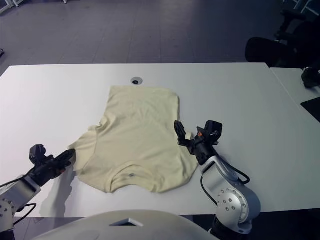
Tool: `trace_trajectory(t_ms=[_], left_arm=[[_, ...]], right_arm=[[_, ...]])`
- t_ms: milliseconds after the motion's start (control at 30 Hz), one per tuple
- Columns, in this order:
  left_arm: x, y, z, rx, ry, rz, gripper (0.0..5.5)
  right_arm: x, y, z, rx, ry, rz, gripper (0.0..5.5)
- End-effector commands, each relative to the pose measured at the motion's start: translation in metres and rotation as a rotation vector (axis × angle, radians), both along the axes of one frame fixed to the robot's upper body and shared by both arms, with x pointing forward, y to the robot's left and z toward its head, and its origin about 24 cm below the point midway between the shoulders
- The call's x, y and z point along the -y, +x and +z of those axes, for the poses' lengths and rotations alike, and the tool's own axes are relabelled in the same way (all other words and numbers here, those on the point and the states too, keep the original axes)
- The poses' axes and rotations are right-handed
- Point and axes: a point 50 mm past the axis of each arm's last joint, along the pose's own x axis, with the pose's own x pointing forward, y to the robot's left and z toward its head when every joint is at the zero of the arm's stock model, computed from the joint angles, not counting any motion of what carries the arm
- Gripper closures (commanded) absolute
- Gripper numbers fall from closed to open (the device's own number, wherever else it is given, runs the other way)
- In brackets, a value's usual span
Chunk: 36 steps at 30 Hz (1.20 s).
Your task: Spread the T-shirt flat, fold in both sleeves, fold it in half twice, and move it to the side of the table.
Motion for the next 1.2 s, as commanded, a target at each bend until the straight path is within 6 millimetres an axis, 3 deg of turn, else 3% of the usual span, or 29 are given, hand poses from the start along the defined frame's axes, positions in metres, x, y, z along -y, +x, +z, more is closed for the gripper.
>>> trace_trajectory(t_ms=[33, 300, 567, 733, 1200], left_arm=[[-0.005, -0.008, -0.012, -0.134, 0.065, 0.052, 5.46], [0.018, 0.023, 0.036, 0.024, 0.166, -0.057, 5.46], [0.049, 0.023, 0.072, 0.11, 0.406, -0.283, 5.46], [0.07, 0.016, 0.072, 0.073, 0.403, -0.437, 5.46], [0.117, 0.026, 0.058, 0.08, 0.292, -0.618, 5.46]], right_arm=[[0.003, 0.002, 0.0, 0.005, -0.007, -0.035, 0.1], [-0.001, -0.003, -0.004, 0.0, 0.015, -0.09, 0.1], [-0.005, -0.004, -0.007, 0.003, 0.024, -0.103, 0.1], [-0.007, -0.001, -0.008, 0.01, 0.026, -0.099, 0.1], [-0.008, 0.005, -0.006, 0.02, 0.022, -0.069, 0.1]])
